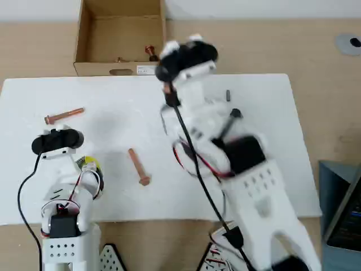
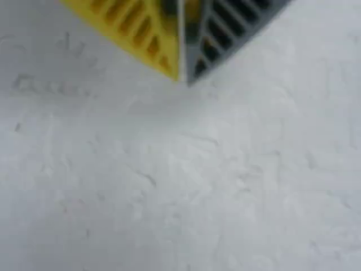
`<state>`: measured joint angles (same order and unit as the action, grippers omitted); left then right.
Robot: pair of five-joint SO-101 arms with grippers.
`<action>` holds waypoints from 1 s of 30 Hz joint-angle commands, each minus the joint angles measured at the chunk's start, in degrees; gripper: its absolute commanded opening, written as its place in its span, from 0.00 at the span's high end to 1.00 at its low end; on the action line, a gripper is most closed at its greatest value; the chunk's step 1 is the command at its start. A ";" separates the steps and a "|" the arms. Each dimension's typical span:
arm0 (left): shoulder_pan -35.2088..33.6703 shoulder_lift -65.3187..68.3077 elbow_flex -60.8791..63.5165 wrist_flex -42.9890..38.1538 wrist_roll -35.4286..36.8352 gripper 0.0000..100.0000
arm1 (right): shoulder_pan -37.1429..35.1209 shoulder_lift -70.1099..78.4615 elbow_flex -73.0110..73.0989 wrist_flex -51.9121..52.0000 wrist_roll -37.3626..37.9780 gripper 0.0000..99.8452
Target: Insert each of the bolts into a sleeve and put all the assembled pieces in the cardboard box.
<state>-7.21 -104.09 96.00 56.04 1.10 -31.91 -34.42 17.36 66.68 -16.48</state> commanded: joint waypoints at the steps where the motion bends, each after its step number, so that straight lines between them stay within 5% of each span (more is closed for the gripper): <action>1: -0.62 -0.48 0.18 -1.32 -0.35 1.00 | 0.84 7.43 -9.63 -4.57 2.64 0.99; 17: -0.62 -0.48 0.18 -1.23 -0.35 1.00 | 4.62 46.11 -36.09 -32.44 14.24 0.99; 30: -0.62 -0.48 0.18 -1.23 -0.26 1.00 | 5.49 73.54 -58.68 -41.32 20.31 0.99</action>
<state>-7.21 -104.09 96.00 56.04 1.10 -27.52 37.23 -32.66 27.38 2.51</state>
